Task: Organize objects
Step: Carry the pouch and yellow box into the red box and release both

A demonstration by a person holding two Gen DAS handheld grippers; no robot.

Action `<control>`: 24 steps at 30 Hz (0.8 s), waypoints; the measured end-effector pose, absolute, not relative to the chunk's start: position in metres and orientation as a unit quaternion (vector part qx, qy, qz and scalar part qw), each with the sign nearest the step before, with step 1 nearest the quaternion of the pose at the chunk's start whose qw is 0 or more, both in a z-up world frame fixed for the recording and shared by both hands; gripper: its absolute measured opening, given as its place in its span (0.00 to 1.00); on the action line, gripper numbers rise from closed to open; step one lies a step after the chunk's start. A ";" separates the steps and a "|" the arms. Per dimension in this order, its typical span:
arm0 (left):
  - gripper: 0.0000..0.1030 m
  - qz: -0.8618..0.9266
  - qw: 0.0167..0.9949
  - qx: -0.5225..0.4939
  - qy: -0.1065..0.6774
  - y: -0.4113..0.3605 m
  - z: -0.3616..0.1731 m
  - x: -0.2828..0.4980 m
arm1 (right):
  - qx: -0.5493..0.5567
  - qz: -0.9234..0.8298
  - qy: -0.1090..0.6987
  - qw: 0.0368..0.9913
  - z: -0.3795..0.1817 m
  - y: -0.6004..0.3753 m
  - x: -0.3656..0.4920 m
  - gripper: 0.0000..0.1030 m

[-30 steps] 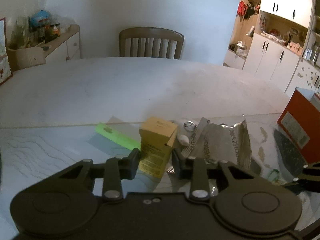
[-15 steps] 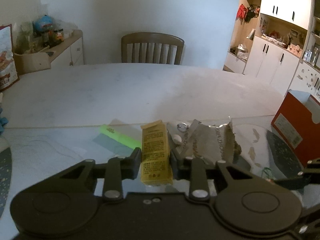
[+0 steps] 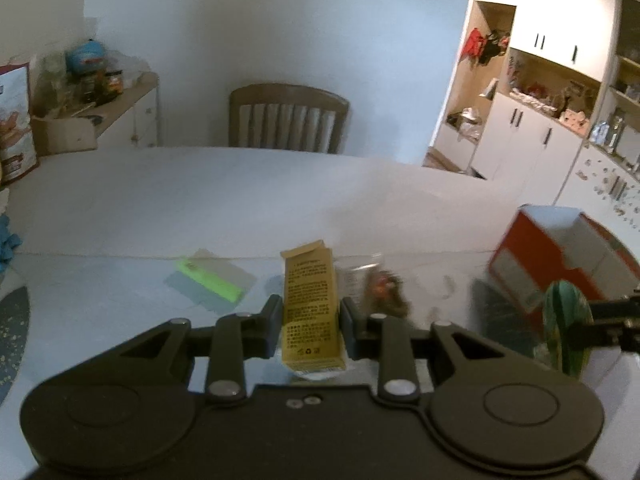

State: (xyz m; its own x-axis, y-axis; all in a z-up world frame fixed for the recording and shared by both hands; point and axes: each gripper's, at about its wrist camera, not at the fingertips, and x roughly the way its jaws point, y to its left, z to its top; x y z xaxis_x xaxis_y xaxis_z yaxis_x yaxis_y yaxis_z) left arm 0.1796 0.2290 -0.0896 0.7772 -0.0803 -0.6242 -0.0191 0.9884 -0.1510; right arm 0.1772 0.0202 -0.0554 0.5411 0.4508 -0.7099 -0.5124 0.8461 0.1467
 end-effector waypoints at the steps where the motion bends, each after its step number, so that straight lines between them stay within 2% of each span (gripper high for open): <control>1: 0.28 -0.021 0.939 -0.076 0.333 0.224 -0.086 0.179 | -0.034 0.269 0.388 0.881 -0.050 0.011 0.179 0.41; 14: 0.28 -0.093 0.944 -0.063 0.310 0.118 -0.042 0.196 | -0.016 0.208 0.345 0.915 0.001 -0.108 0.221 0.41; 24: 0.28 -0.125 0.944 -0.037 0.304 0.024 -0.032 0.234 | -0.017 0.188 0.345 0.919 0.001 -0.179 0.277 0.41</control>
State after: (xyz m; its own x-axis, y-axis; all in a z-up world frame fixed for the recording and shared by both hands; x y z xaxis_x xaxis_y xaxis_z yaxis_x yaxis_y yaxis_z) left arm 0.2340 0.0237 -0.0319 0.7843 -0.2584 -0.5640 0.2132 0.9660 -0.1461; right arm 0.2773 -0.1786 0.0007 0.6906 0.3344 -0.6413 -0.3577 0.9286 0.0989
